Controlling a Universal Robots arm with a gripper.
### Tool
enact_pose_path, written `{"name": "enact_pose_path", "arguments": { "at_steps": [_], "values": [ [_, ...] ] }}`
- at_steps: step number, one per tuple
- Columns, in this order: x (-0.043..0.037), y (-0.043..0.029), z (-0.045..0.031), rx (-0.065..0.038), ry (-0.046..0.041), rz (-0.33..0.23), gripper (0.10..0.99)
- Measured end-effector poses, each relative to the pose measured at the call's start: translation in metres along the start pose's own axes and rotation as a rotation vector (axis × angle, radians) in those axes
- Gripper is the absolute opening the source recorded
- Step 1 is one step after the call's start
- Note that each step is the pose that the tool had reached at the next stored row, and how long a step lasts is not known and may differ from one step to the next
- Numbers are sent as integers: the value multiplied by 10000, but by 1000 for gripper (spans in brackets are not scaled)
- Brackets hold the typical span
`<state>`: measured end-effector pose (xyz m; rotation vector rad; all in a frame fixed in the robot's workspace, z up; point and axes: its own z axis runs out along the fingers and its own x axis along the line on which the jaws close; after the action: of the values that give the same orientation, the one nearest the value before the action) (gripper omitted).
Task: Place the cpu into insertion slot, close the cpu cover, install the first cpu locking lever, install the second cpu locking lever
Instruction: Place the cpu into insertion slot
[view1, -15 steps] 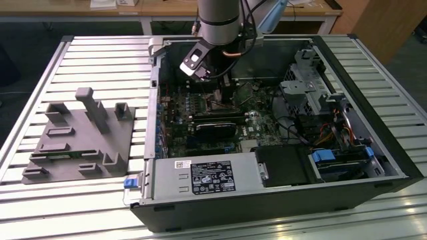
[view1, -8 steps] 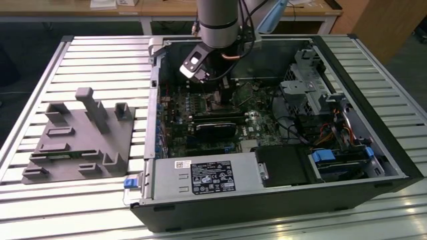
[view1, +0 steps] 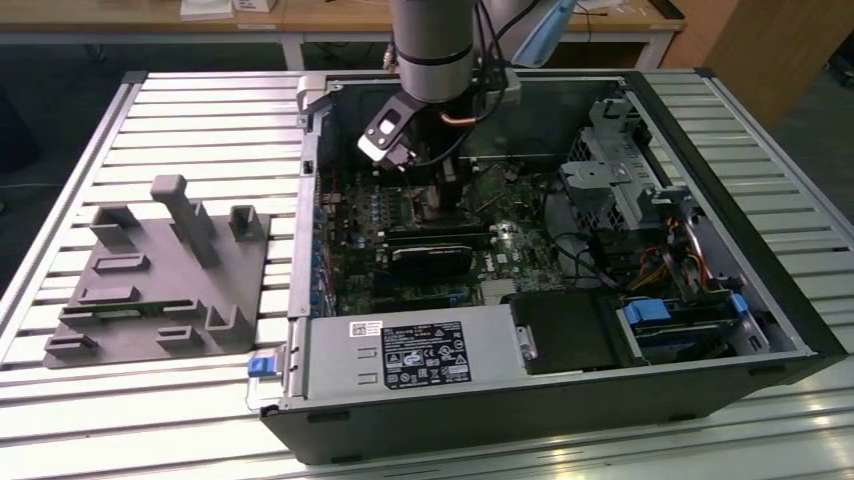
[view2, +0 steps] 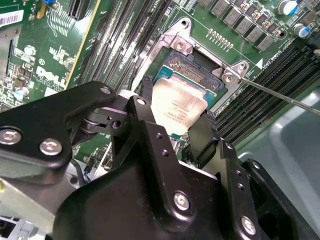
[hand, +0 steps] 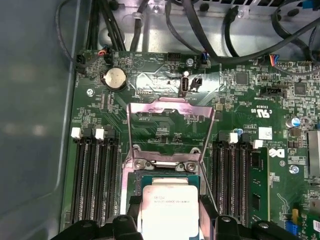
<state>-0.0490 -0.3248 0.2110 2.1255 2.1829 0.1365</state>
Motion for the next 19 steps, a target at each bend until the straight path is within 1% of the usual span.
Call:
{"name": "enact_pose_path", "arguments": {
  "at_steps": [6,15,19],
  "values": [
    [0,-11,56,1,-24,183,537],
    [9,-26,125,1,-38,290,537],
    [18,-35,142,1,-41,311,537]
  ]
}}
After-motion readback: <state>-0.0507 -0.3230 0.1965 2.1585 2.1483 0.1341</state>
